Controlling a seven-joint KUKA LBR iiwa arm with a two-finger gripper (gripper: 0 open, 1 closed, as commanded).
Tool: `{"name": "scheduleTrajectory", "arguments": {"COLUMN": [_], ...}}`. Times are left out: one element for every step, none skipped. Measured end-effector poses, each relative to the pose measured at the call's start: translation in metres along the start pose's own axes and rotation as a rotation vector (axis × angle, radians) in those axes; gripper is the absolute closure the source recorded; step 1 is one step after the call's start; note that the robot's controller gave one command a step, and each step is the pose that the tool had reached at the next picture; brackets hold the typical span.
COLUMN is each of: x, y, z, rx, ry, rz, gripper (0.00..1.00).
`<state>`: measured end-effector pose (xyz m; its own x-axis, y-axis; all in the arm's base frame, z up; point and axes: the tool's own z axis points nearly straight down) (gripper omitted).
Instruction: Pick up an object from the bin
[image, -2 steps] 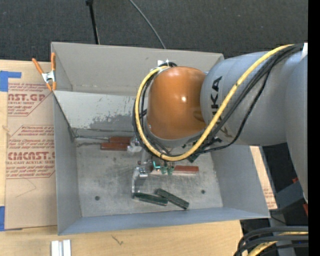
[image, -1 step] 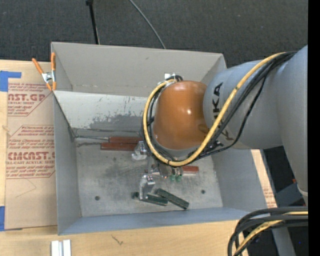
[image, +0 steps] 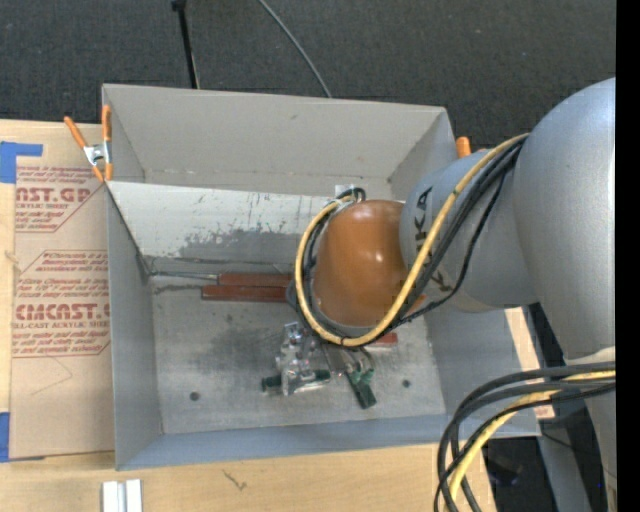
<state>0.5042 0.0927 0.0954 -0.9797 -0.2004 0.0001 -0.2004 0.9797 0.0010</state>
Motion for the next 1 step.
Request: {"name": "scheduleTrajectory", "arguments": {"x": [0.0], "y": [0.0], "z": [0.0], "rx": [0.0], "ry": [0.0], "rz": [0.0], "gripper": [1.0]}}
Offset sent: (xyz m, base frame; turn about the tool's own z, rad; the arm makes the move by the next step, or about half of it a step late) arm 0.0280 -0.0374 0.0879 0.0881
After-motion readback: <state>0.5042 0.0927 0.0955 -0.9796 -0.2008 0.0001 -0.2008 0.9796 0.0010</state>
